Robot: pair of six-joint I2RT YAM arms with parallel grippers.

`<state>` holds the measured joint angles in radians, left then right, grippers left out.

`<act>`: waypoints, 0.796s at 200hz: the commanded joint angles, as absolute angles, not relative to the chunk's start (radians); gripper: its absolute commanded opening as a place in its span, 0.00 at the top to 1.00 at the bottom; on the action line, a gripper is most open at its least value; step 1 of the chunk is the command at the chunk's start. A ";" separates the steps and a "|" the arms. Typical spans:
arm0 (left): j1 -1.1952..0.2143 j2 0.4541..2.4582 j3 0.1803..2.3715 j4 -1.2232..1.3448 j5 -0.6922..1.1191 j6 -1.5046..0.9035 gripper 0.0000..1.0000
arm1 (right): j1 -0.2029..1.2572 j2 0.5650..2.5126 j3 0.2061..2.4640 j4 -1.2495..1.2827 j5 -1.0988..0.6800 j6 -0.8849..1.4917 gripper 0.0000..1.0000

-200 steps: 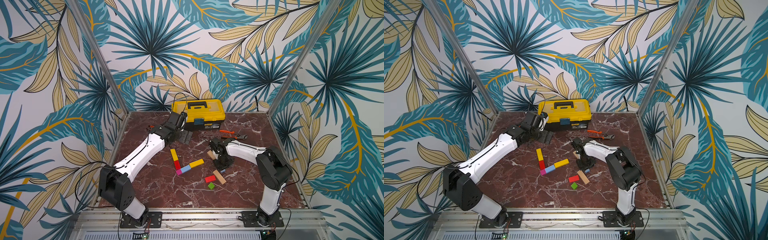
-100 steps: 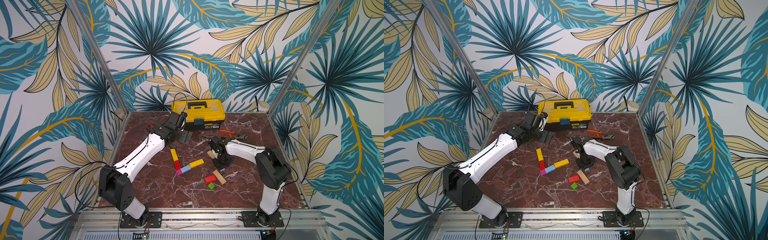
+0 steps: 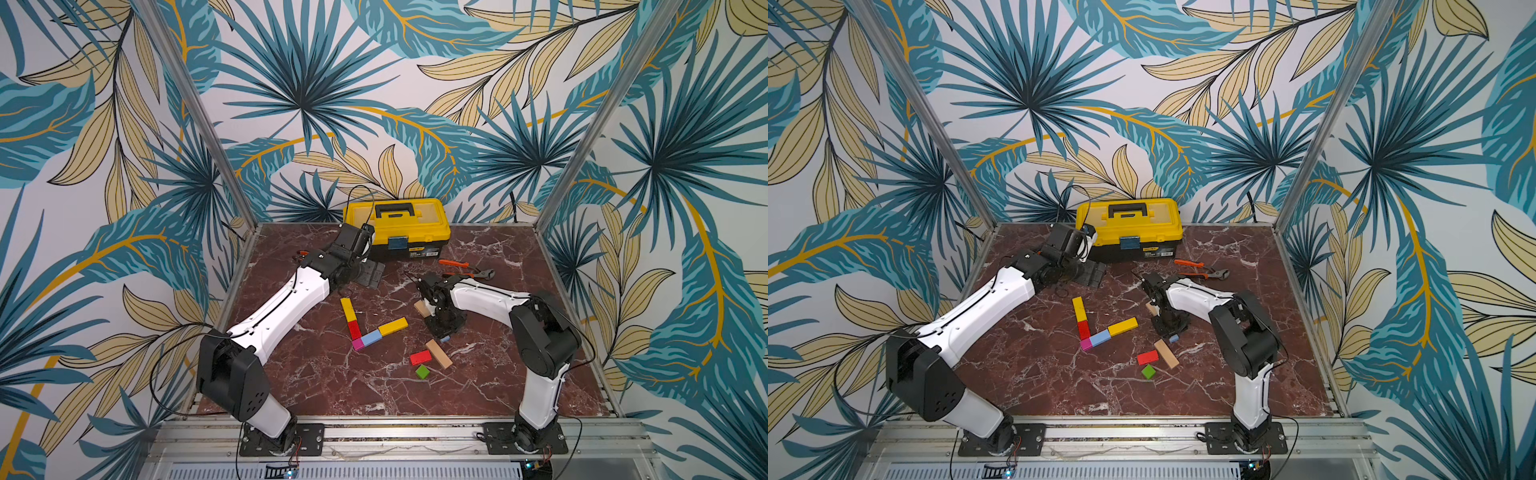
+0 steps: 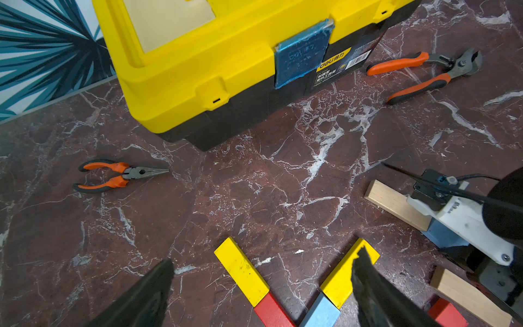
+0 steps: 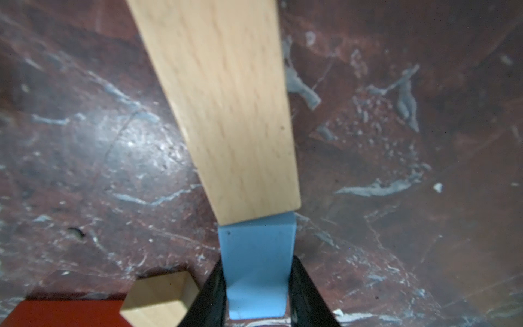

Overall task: Assemble the letter v with building blocks
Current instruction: Assemble the building block at the center of the board.

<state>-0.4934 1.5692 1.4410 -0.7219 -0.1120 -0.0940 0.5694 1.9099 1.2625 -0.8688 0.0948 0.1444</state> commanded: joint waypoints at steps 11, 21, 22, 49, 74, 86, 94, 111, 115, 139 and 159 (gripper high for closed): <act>-0.487 1.529 1.440 -0.710 -0.118 -0.083 0.01 | 0.566 1.931 1.252 -0.855 0.107 0.140 0.55; -0.488 1.529 1.440 -0.710 -0.117 -0.083 0.01 | 0.566 1.926 1.251 -0.855 0.108 0.141 0.53; -0.486 1.528 1.440 -0.710 -0.117 -0.083 0.01 | 0.566 1.925 1.252 -0.855 0.109 0.141 0.53; -0.487 1.526 1.440 -0.711 -0.117 -0.083 0.01 | 0.566 1.903 1.251 -0.861 0.116 0.146 0.48; -0.488 1.525 1.440 -0.710 -0.118 -0.084 0.01 | 0.566 1.845 1.240 -0.865 0.113 0.158 0.43; -0.487 1.526 1.440 -0.710 -0.117 -0.084 0.01 | 0.566 1.810 1.238 -0.873 0.118 0.168 0.39; -0.488 1.525 1.440 -0.711 -0.117 -0.084 0.01 | 0.567 1.784 1.233 -0.877 0.114 0.174 0.37; -0.487 1.525 1.440 -0.710 -0.117 -0.084 0.01 | 0.572 1.723 1.208 -0.873 0.096 0.193 0.34; -0.487 1.525 1.440 -0.710 -0.117 -0.084 0.01 | 0.574 1.712 1.202 -0.874 0.094 0.198 0.34; -0.488 1.525 1.441 -0.710 -0.115 -0.087 0.01 | 0.589 1.667 1.158 -0.883 0.115 0.247 0.32; -0.487 1.525 1.442 -0.710 -0.112 -0.087 0.01 | 0.595 1.668 1.131 -0.917 0.163 0.332 0.31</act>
<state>-0.4934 1.5681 1.4410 -0.7219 -0.1116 -0.0940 0.5838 1.6608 1.1801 -0.8665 0.1127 0.2241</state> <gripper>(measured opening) 0.995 0.685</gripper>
